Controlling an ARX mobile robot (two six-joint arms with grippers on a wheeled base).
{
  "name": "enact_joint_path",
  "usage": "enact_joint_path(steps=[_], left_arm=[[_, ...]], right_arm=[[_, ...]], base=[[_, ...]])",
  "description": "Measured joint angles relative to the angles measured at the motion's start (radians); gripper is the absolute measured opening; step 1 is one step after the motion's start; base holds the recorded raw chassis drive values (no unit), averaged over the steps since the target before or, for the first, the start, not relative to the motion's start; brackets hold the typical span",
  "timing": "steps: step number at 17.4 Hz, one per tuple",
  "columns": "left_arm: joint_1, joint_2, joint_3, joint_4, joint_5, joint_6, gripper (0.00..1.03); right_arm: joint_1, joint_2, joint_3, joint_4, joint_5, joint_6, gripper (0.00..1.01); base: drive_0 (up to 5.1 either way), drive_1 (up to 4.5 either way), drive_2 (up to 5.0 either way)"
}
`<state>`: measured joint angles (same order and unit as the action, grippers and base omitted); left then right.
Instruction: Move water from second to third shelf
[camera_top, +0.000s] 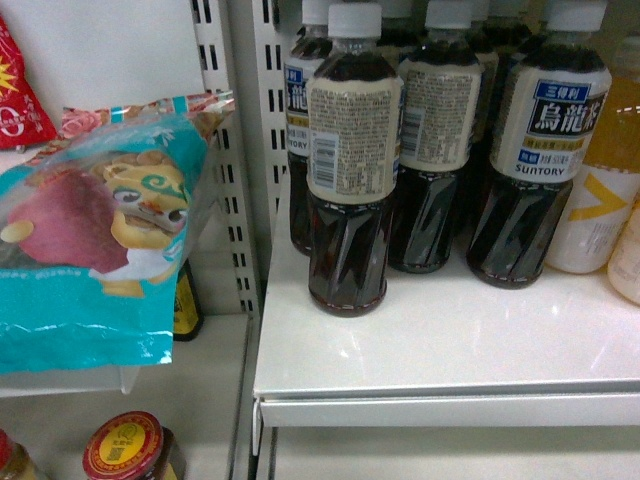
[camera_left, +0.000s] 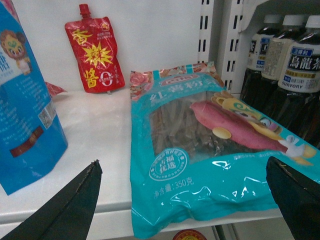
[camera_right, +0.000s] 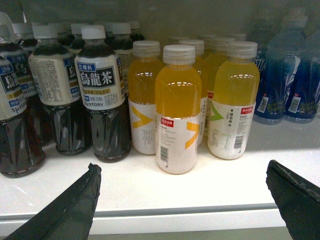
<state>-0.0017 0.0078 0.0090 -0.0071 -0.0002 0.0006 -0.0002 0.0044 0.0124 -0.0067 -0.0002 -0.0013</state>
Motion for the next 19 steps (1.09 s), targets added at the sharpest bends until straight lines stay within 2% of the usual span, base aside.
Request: enact_joint_path(steps=[19], left_arm=[[0.000, 0.000, 0.000, 0.002, 0.000, 0.000, 0.98]], right_arm=[[0.000, 0.000, 0.000, 0.002, 0.000, 0.000, 0.98]], base=[[0.0, 0.00, 0.0]])
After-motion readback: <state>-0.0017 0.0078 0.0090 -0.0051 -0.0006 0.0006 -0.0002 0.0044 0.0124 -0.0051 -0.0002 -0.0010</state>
